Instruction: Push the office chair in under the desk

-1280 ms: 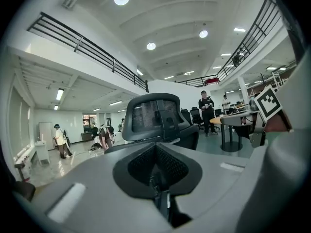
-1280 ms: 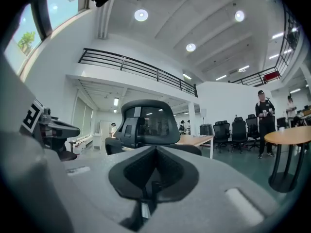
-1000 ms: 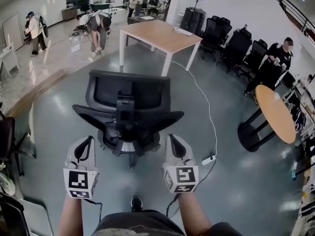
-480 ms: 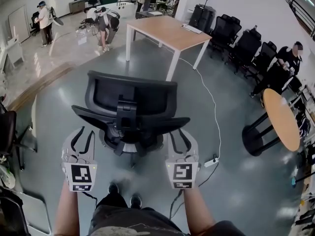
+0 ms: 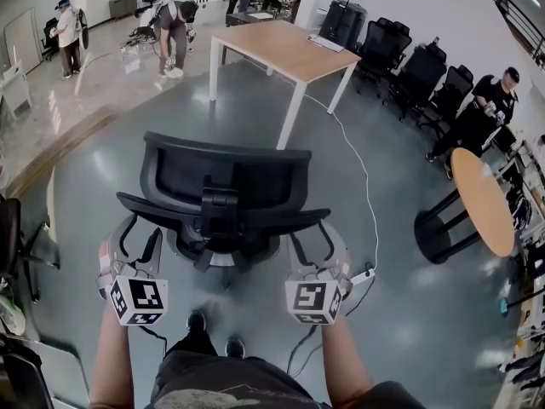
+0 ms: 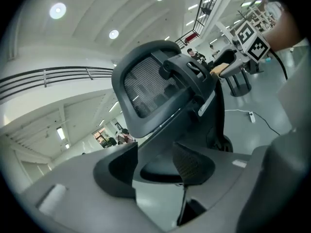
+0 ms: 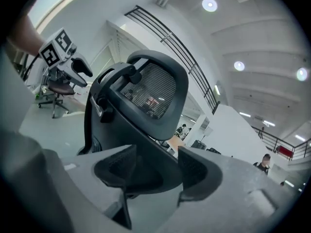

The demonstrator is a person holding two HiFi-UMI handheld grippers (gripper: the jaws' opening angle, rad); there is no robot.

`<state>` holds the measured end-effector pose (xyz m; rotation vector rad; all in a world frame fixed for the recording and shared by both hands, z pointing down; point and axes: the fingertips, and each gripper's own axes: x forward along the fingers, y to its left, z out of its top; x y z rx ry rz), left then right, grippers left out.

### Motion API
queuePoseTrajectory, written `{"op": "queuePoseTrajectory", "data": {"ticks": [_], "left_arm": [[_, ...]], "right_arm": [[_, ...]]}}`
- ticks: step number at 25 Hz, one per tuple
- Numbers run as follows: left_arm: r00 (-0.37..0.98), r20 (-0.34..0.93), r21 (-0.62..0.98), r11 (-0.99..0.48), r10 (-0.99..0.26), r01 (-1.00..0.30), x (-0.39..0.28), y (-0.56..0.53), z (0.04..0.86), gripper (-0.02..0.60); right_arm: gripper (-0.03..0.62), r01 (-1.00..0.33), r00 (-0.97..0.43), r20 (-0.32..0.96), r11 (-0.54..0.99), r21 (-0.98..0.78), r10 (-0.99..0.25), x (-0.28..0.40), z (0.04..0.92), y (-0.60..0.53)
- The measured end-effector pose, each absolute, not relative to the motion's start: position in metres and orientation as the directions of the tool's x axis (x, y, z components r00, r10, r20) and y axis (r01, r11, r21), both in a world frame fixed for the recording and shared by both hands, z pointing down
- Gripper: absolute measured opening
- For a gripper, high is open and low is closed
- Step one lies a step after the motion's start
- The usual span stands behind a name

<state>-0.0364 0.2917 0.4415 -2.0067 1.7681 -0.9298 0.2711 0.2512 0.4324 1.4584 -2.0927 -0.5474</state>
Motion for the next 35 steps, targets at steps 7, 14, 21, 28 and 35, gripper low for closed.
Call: {"op": "queuePoseTrajectory", "data": {"ticks": [7, 14, 21, 28, 35], "left_arm": [[-0.082, 0.275, -0.802, -0.181, -0.958, -0.569, -0.049, 0.271, 0.451, 0.356], [-0.147, 0.296, -0.838, -0.183, -0.944, -0.513, -0.06, 0.26, 0.462, 0.365], [-0.179, 0.309, -0.86, -0.194, -0.934, -0.472, -0.068, 0.244, 0.47, 0.364], [-0.221, 0.32, -0.887, -0.209, -0.921, -0.412, -0.079, 0.231, 0.477, 0.344], [-0.238, 0.294, -0.909, -0.193, -0.926, -0.37, -0.08, 0.22, 0.473, 0.297]], "right_arm": [[0.309, -0.552, -0.229, 0.227, 0.318, 0.771, -0.947, 0.268, 0.446, 0.234], [0.316, -0.472, -0.178, 0.251, 0.306, 0.827, -0.952, 0.272, 0.458, 0.217], [0.314, -0.462, -0.17, 0.245, 0.297, 0.836, -0.955, 0.27, 0.462, 0.206], [0.313, -0.424, -0.152, 0.241, 0.283, 0.86, -0.959, 0.267, 0.464, 0.199], [0.31, -0.396, -0.158, 0.233, 0.278, 0.875, -0.959, 0.266, 0.467, 0.195]]}}
